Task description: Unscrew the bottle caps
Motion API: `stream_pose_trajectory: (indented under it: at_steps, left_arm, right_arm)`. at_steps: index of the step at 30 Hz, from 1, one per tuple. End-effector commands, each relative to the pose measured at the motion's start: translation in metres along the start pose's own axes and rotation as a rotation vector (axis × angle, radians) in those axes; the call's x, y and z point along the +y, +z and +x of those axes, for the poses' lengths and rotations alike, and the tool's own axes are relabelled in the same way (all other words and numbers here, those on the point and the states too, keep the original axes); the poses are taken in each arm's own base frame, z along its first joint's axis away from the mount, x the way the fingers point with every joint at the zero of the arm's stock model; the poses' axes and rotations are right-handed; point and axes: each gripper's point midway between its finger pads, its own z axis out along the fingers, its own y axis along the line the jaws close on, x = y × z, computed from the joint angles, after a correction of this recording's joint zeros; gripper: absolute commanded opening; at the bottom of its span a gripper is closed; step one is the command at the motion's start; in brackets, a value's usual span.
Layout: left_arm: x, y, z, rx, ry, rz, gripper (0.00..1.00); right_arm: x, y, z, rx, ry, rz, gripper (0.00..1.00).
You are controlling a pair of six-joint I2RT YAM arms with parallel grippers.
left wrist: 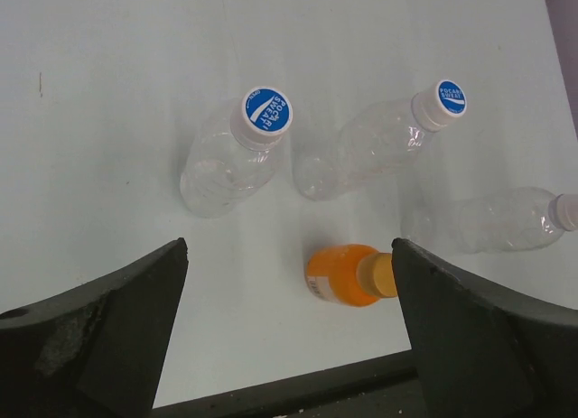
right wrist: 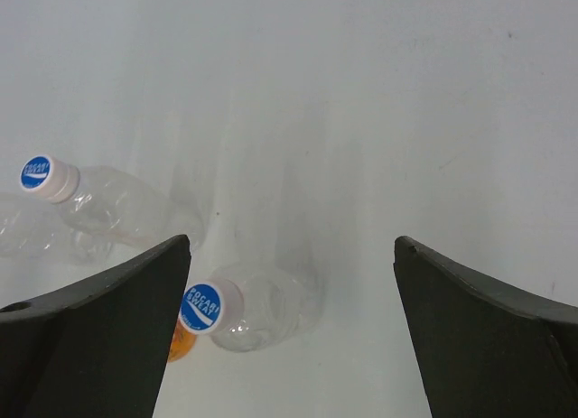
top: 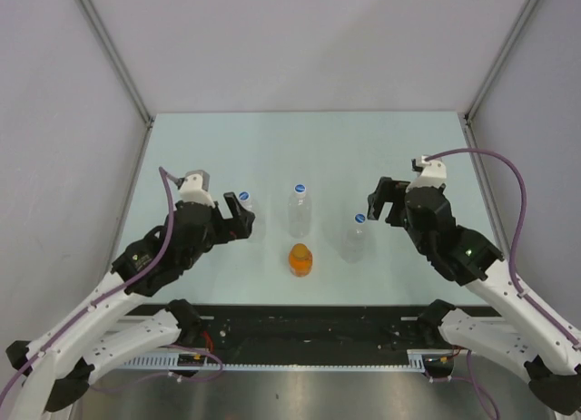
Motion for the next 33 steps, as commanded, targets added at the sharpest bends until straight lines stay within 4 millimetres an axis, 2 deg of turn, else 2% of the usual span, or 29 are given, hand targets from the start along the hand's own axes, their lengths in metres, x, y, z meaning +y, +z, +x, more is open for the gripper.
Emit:
stream_pose_trajectory:
  at_steps: [1,5,8,15,20,28,33]
  left_arm:
    - [-0.009,-0.003,-0.004,-0.028,-0.016,0.064,1.00]
    - [-0.017,-0.008,-0.005,-0.049,-0.014,0.134,1.00]
    - [-0.024,-0.010,-0.004,-0.053,0.005,0.190,1.00]
    - [-0.037,-0.011,-0.003,-0.047,0.026,0.257,1.00]
    - [-0.038,-0.010,-0.002,-0.049,0.024,0.268,1.00]
    - [-0.042,-0.013,0.003,-0.046,0.019,0.313,1.00]
    - [-0.041,-0.011,0.008,-0.033,0.016,0.313,1.00]
  right_arm:
    - [0.028,-0.008,-0.012,-0.022,-0.022,-0.110,1.00]
    - [0.048,-0.013,0.004,0.026,-0.092,-0.153,1.00]
    - [0.053,-0.012,0.016,0.059,-0.131,-0.137,1.00]
    - [0.051,-0.009,0.030,0.106,-0.143,-0.118,1.00]
    - [0.052,-0.001,0.045,0.151,-0.173,-0.099,1.00]
    - [0.053,0.004,0.059,0.163,-0.173,-0.117,1.00]
    - [0.048,0.017,0.082,0.215,-0.192,-0.103,1.00]
